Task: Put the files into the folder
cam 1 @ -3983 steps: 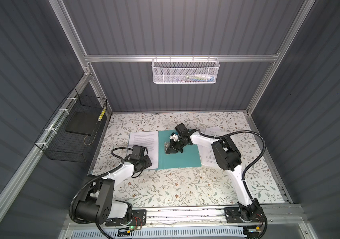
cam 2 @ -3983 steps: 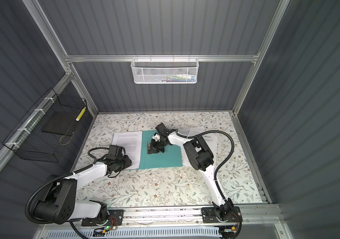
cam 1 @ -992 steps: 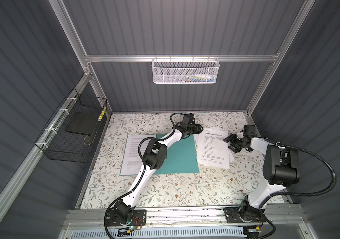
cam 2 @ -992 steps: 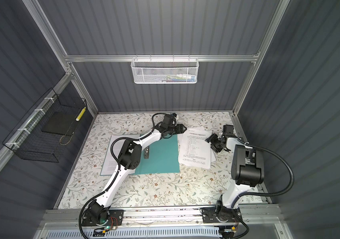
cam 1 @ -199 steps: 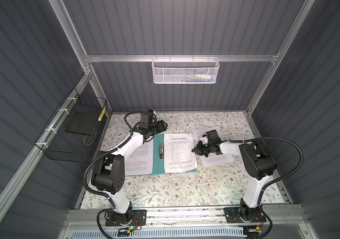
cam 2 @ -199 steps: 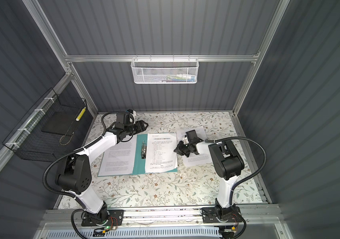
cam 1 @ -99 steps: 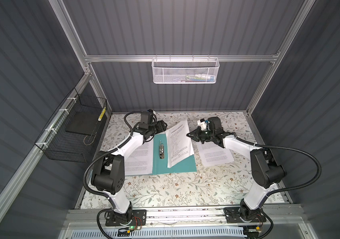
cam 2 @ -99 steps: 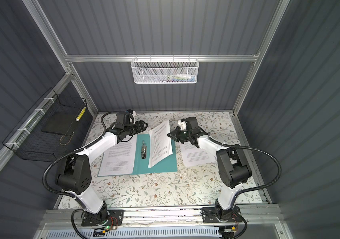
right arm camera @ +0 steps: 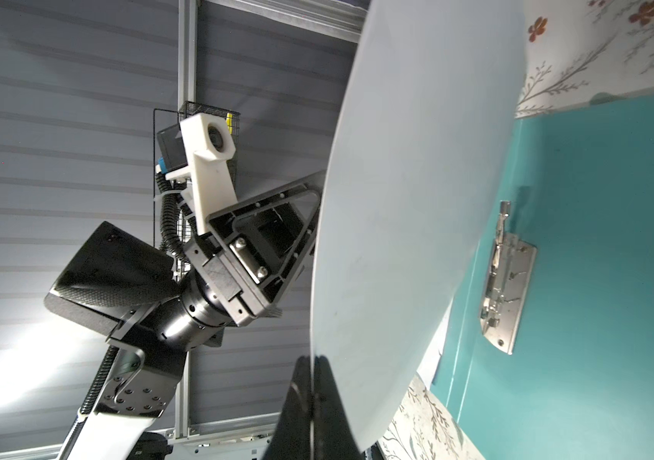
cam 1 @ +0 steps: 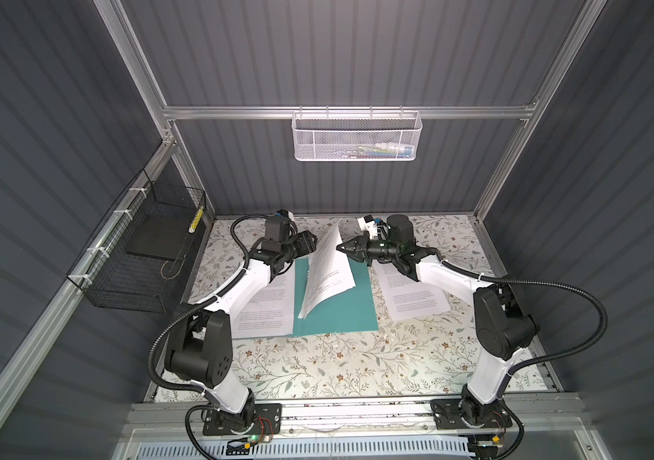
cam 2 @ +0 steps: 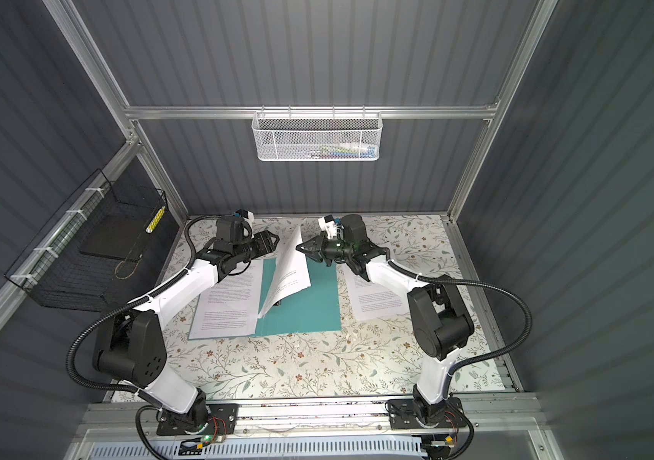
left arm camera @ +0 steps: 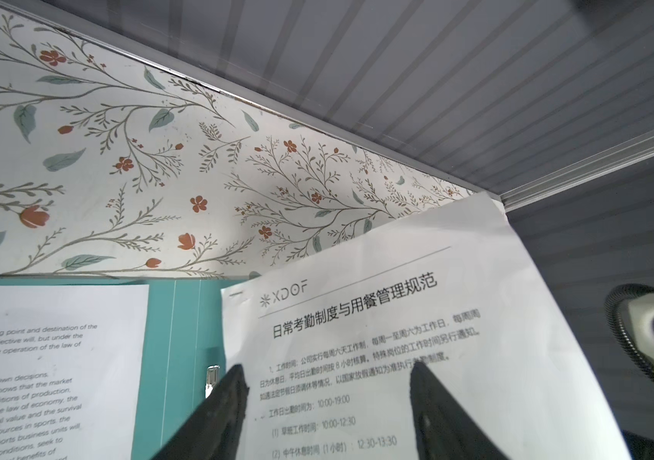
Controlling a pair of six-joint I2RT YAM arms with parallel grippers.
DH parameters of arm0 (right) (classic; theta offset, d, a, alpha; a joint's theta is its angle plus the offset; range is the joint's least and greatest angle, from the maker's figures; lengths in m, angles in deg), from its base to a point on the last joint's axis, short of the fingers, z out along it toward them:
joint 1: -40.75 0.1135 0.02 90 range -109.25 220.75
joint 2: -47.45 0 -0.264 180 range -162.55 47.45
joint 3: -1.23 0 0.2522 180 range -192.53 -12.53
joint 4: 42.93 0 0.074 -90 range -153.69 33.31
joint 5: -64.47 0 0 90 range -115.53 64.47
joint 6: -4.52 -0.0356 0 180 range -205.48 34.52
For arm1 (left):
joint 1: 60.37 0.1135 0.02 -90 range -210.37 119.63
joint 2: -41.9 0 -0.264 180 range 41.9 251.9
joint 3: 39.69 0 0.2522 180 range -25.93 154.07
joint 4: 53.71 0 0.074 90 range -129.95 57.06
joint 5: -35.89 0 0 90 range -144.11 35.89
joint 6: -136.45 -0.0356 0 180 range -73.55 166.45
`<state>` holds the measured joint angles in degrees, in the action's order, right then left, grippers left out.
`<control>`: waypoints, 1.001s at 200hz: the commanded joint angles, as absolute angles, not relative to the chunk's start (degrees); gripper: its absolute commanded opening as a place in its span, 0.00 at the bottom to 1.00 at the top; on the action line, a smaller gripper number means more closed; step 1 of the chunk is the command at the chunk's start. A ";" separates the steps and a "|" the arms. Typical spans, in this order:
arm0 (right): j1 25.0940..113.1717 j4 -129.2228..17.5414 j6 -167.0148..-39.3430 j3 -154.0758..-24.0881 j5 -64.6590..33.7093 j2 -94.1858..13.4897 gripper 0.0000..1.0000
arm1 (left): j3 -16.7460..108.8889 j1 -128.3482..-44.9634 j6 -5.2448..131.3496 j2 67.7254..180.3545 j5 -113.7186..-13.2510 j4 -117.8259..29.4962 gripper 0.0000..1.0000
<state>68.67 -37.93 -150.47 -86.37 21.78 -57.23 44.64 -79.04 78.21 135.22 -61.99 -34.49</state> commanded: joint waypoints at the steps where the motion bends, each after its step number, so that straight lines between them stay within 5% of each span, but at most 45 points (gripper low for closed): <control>1: 68.96 -35.29 -151.22 -86.54 22.84 -56.95 0.00 | 43.59 -78.74 78.71 134.48 -61.49 -34.76 0.66; 93: 66.88 -31.90 -148.26 -74.38 15.17 -66.25 0.00 | 43.77 -78.65 78.69 136.24 -62.46 -34.67 0.66; 200: 63.45 -37.42 -138.58 -67.69 11.98 -62.43 0.00 | 43.77 -78.65 79.40 138.20 -64.39 -35.73 0.66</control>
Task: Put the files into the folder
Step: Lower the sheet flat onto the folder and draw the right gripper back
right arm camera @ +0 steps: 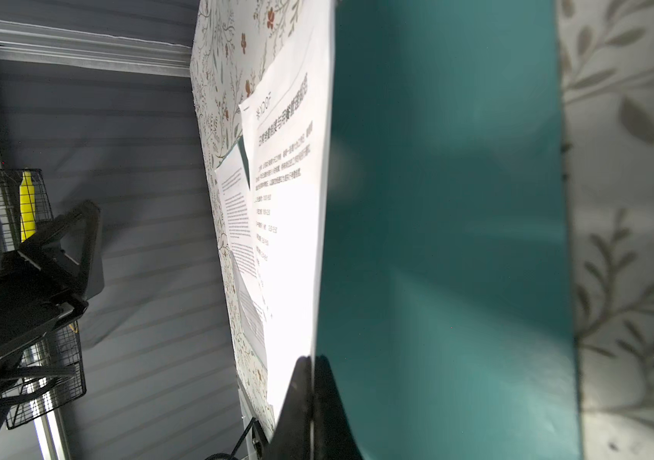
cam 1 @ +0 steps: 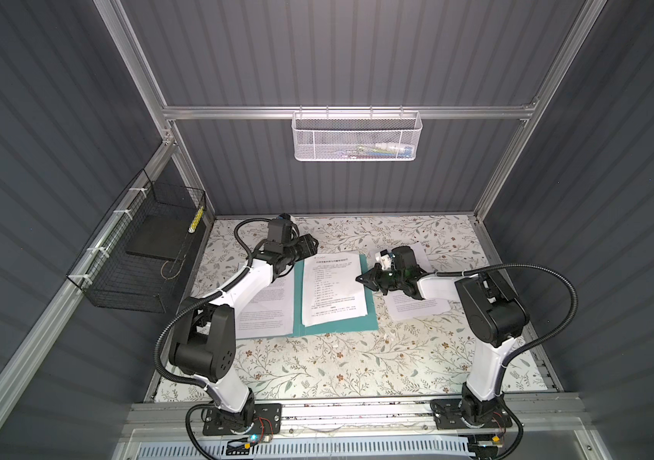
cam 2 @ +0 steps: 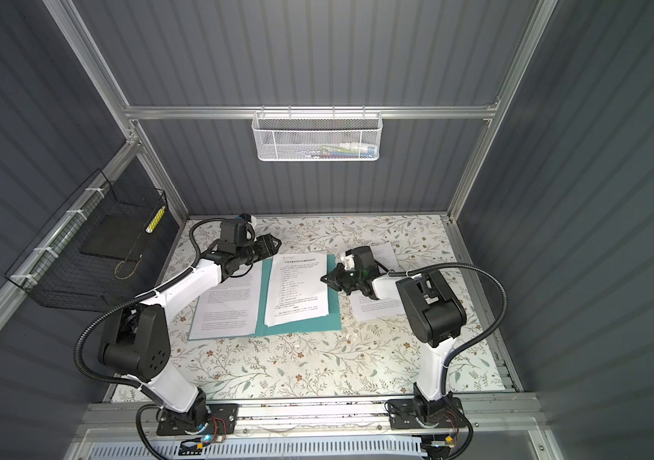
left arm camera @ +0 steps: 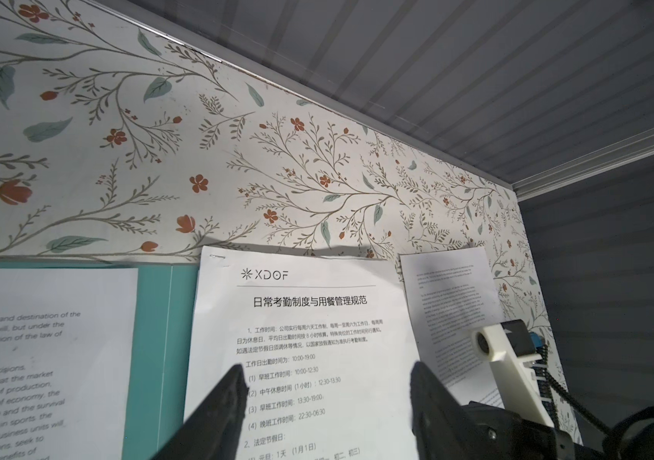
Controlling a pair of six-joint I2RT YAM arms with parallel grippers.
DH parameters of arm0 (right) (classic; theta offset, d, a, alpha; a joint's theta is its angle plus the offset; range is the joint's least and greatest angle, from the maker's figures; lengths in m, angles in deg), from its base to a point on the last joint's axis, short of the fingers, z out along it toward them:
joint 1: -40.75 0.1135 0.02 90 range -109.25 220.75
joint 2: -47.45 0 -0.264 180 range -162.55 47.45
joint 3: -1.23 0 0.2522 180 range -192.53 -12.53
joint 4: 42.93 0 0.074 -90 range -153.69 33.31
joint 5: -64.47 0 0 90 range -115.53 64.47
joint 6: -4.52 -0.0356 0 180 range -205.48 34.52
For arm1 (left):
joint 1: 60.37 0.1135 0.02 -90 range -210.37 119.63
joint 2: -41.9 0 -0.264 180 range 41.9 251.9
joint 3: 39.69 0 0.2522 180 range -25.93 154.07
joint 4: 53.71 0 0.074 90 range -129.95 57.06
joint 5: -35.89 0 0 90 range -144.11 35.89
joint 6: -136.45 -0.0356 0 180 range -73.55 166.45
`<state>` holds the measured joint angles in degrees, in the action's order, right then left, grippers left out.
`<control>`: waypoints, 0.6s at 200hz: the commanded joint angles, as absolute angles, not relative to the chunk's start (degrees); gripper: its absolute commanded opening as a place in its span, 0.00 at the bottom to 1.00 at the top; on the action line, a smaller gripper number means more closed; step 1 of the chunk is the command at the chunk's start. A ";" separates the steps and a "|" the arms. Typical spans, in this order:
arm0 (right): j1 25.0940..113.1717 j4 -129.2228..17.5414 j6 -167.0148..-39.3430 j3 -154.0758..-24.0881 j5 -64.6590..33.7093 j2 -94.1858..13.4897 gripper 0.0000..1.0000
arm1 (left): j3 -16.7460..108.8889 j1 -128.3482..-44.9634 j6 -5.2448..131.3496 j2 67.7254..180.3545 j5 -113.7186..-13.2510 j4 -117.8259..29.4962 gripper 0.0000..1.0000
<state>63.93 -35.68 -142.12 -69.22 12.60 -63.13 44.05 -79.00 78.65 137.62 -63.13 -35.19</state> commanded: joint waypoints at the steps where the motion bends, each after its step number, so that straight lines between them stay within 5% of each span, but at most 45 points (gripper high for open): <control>1: 63.48 -37.39 -138.48 -67.66 11.99 -62.42 0.00 | 43.81 -78.65 79.36 138.21 -64.39 -35.73 0.66; 120: 62.35 -38.02 -134.42 -63.82 9.60 -61.97 0.00 | 43.78 -78.74 79.14 139.03 -65.58 -36.34 0.67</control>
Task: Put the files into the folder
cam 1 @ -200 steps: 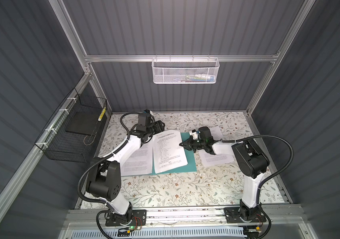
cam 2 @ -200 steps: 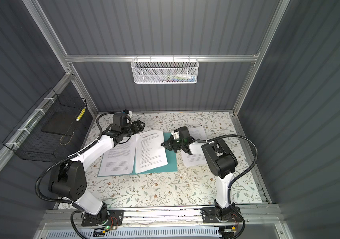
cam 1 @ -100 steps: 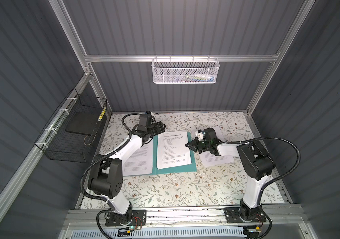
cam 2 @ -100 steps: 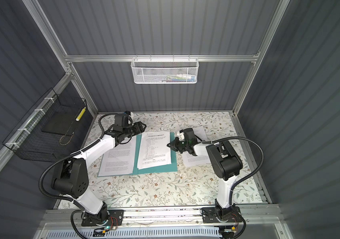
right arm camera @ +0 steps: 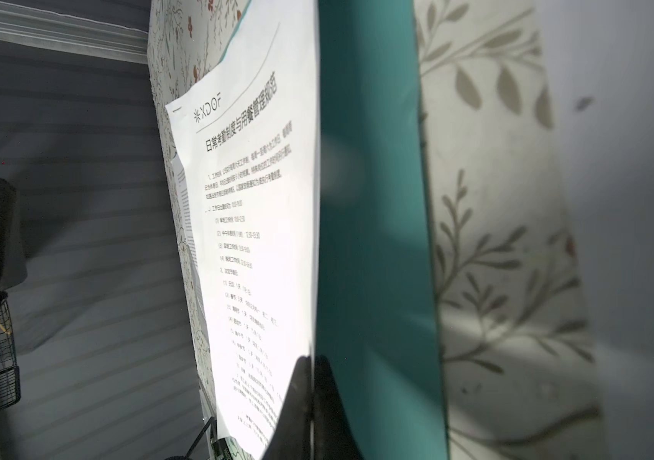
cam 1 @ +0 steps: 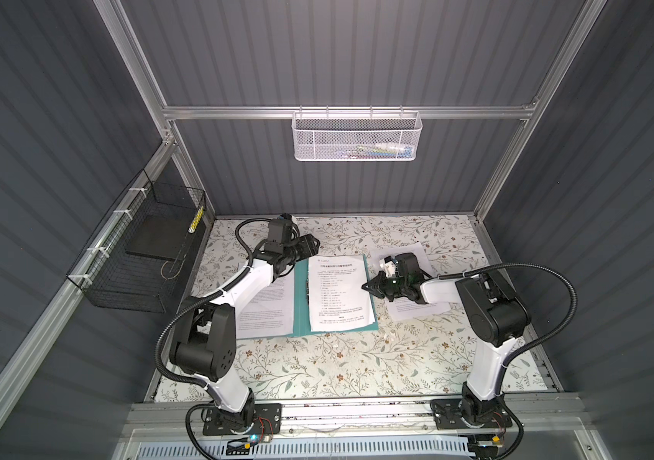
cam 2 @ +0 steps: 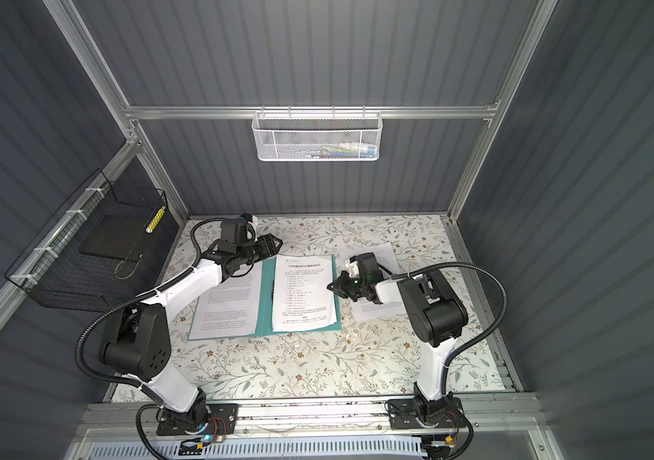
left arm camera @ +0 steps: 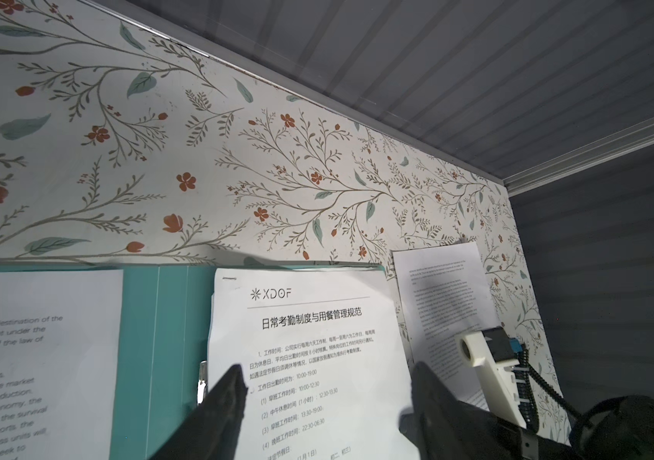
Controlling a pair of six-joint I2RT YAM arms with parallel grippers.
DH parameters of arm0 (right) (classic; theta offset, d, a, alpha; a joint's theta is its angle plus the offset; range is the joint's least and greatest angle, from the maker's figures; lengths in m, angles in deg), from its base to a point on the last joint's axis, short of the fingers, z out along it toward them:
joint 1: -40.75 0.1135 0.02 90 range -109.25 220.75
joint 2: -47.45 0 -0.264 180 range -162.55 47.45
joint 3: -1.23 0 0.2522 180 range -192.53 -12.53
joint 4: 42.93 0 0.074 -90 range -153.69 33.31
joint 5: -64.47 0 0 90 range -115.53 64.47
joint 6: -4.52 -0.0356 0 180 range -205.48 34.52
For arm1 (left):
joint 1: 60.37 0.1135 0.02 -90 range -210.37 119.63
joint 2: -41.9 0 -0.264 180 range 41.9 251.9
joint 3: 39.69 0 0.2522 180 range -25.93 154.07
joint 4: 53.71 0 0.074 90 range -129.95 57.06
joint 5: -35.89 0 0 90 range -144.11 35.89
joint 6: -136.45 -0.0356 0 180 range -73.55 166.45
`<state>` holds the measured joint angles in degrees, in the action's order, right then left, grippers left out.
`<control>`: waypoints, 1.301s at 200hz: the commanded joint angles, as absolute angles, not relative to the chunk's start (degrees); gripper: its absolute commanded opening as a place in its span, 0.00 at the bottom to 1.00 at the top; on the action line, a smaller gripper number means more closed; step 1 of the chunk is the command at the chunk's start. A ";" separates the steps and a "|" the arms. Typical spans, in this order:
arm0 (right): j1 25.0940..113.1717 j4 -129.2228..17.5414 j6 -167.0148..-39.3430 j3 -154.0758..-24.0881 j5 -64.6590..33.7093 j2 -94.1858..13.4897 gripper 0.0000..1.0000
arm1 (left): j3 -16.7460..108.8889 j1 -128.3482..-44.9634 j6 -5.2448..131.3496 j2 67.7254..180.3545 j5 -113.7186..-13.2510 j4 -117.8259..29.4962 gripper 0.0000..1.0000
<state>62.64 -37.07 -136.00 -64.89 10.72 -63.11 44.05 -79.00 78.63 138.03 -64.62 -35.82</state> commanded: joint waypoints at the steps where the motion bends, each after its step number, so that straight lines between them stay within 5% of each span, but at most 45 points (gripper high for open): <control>1: 62.36 -38.04 -134.47 -63.79 9.57 -61.97 0.00 | 43.82 -78.74 79.14 139.02 -65.60 -36.34 0.67; 260: 61.23 -36.50 -135.22 -62.71 9.47 -64.52 0.00 | 45.29 -79.17 79.42 141.38 -66.67 -36.16 0.67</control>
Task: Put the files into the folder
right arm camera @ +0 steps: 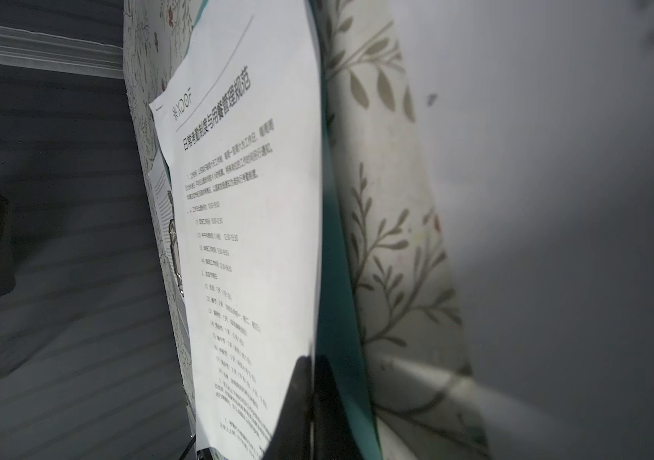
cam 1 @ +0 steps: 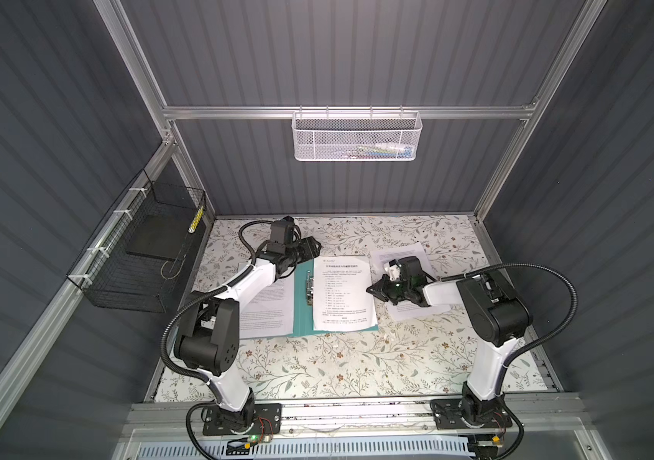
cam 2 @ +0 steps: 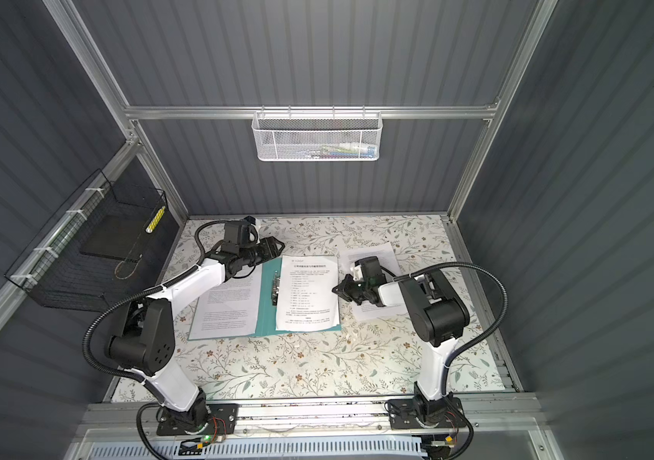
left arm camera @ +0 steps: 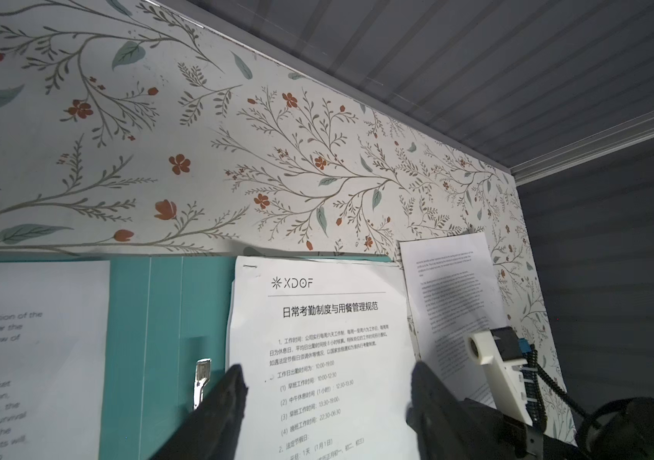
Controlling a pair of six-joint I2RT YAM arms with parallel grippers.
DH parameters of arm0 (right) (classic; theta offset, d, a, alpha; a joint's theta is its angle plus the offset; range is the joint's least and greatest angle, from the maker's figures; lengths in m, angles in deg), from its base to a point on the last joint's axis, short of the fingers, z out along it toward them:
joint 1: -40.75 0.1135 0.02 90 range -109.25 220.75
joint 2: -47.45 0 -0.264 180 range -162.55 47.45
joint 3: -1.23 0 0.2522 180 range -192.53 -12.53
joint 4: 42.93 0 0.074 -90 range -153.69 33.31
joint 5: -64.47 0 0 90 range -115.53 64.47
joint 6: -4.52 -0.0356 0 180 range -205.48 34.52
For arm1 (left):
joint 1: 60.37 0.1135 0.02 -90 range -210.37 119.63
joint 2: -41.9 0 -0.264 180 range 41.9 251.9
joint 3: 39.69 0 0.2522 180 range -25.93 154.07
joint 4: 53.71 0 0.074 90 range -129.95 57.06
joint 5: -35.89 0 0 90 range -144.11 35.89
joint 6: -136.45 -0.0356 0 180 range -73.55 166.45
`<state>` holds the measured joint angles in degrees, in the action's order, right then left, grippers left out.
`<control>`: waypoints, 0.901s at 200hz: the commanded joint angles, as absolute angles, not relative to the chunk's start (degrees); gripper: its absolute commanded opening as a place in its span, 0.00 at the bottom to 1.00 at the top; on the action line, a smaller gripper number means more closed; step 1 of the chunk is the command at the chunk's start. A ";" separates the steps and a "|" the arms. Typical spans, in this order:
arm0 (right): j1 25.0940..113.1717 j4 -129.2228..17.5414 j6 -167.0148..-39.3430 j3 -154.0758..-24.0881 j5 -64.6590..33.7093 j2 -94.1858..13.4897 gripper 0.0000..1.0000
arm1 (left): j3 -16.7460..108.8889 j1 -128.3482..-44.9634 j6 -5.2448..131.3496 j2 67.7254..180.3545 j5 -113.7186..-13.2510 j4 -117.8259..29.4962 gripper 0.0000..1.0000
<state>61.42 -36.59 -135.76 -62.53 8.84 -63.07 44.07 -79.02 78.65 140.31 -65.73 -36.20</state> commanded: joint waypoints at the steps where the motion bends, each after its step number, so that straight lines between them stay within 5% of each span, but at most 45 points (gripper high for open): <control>1: 61.27 -36.49 -135.22 -62.71 9.46 -64.52 0.00 | 45.28 -79.17 79.41 141.34 -66.63 -36.16 0.67; 180: 61.15 -37.83 -133.78 -64.62 11.05 -66.54 0.00 | 46.19 -79.64 79.46 142.31 -66.50 -35.59 0.67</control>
